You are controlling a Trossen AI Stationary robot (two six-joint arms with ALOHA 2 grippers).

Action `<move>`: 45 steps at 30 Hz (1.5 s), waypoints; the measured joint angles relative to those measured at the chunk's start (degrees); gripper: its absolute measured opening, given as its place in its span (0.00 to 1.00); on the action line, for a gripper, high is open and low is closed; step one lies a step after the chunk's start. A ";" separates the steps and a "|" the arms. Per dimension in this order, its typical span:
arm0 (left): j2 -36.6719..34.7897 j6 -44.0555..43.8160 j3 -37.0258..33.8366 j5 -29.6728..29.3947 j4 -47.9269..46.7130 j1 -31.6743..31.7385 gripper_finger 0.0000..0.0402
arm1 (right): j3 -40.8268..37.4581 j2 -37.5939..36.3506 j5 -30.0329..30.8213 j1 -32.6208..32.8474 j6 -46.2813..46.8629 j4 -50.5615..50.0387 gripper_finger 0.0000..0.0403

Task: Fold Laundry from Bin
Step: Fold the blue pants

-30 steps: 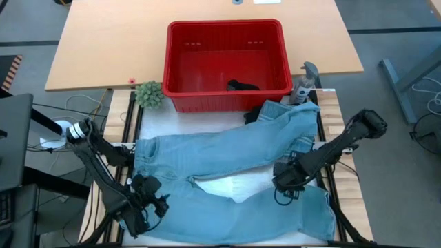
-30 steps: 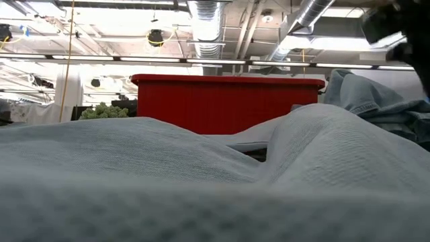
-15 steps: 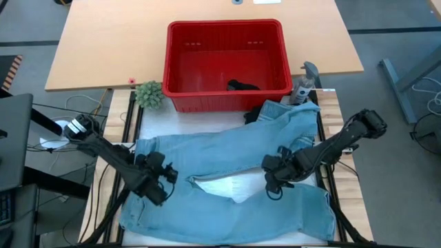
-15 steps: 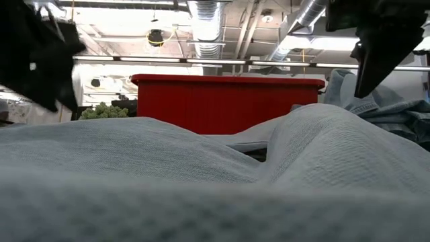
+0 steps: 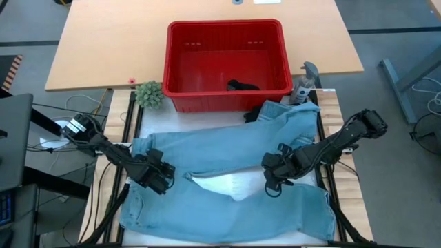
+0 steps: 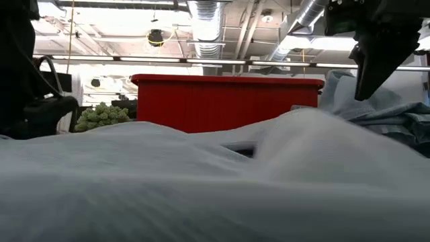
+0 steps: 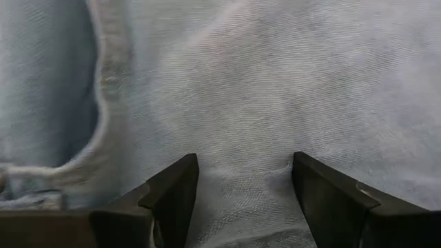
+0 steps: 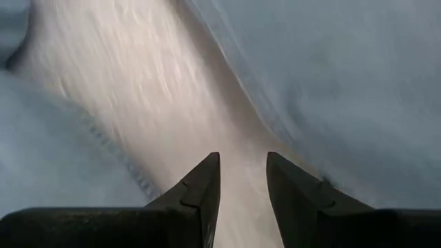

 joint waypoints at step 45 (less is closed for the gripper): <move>-0.39 -1.87 5.91 3.70 -12.51 1.04 0.56 | -19.72 0.01 -23.97 26.07 21.50 13.70 0.32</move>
